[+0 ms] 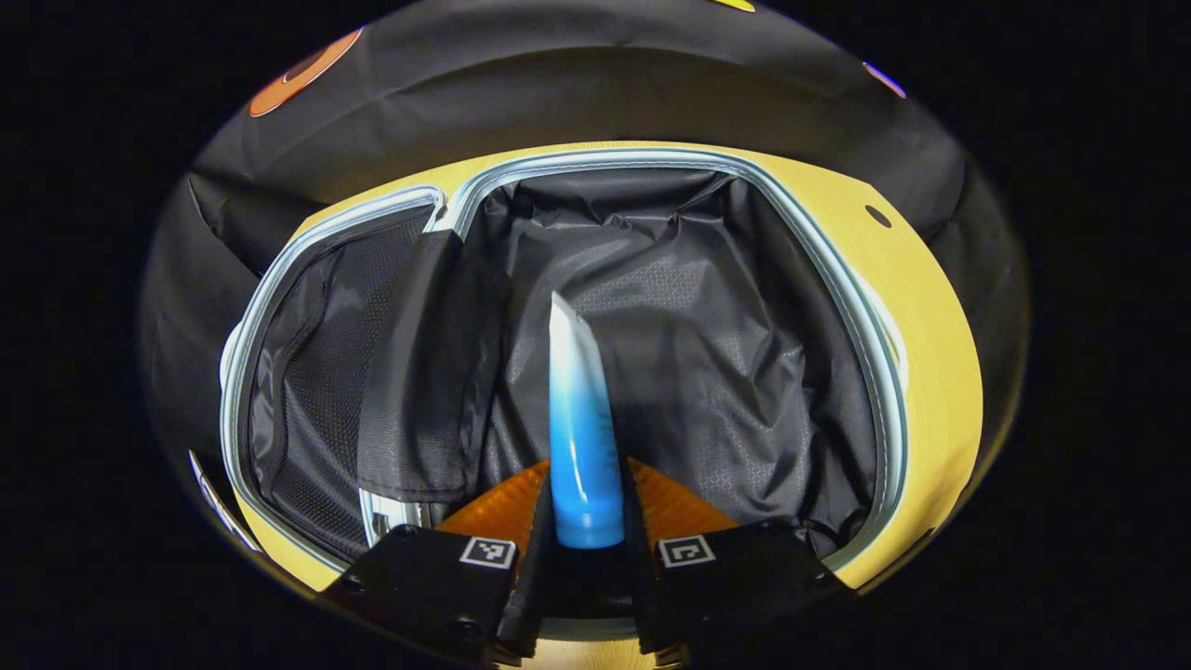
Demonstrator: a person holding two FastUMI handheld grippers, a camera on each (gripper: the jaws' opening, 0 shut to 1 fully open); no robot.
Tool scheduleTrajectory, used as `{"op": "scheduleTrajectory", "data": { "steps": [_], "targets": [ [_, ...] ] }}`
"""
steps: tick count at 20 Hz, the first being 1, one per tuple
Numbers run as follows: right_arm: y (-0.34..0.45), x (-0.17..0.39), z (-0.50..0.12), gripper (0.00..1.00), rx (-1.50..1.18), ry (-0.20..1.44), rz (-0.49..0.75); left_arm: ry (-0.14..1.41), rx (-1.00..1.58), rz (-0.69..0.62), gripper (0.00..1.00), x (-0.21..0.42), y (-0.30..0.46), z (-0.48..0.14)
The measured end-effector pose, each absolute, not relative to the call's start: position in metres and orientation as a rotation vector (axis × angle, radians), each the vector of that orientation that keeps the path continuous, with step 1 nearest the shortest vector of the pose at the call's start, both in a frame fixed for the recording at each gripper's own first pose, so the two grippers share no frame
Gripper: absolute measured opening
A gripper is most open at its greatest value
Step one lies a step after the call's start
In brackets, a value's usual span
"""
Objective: First open the suitcase, pack the skin care products into it, and then close the suitcase.
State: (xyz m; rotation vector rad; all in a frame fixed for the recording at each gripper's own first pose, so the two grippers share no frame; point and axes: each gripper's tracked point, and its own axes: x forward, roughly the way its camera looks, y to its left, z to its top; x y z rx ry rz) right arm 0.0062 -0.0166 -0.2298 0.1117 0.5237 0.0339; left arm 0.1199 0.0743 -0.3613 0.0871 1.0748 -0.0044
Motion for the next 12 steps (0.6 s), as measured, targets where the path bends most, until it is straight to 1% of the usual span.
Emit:
{"op": "scheduleTrajectory", "data": {
  "steps": [1, 2, 3, 4, 6, 8, 9, 10, 11, 12],
  "targets": [
    [-0.021, 0.008, -0.229, 0.37, 0.115, 0.519, 0.03, 1.075, 0.091, 0.0, 0.35, 0.12, 0.075, -0.361],
    [-0.024, 0.01, -0.23, 0.37, 0.121, 0.519, 0.028, 1.076, 0.096, 0.006, 0.42, 0.12, 0.075, -0.361],
    [-0.025, 0.011, -0.232, 0.39, 0.126, 0.523, 0.029, 1.076, 0.097, 0.013, 0.48, 0.119, 0.074, -0.361],
    [-0.025, 0.014, -0.235, 0.39, 0.123, 0.529, 0.031, 1.074, 0.1, 0.016, 0.42, 0.119, 0.075, -0.36],
    [-0.021, 0.022, -0.242, 0.39, 0.104, 0.548, 0.05, 1.039, 0.084, 0.023, 0.47, 0.121, 0.077, -0.355],
    [-0.008, 0.033, -0.239, 0.37, 0.1, 0.552, 0.086, 1.004, 0.064, 0.02, 0.67, 0.118, 0.078, -0.344],
    [0.003, 0.041, -0.237, 0.37, 0.088, 0.55, 0.113, 0.977, 0.059, 0.019, 0.9, 0.117, 0.078, -0.336],
    [0.015, 0.05, -0.234, 0.37, 0.072, 0.546, 0.141, 0.937, 0.05, 0.012, 0.86, 0.117, 0.078, -0.324],
    [0.029, 0.059, -0.232, 0.39, 0.057, 0.547, 0.169, 0.889, 0.04, 0.002, 0.9, 0.117, 0.078, -0.309],
    [0.045, 0.068, -0.232, 0.37, 0.048, 0.549, 0.201, 0.828, 0.039, -0.006, 0.98, 0.116, 0.08, -0.292]
  ]
}}
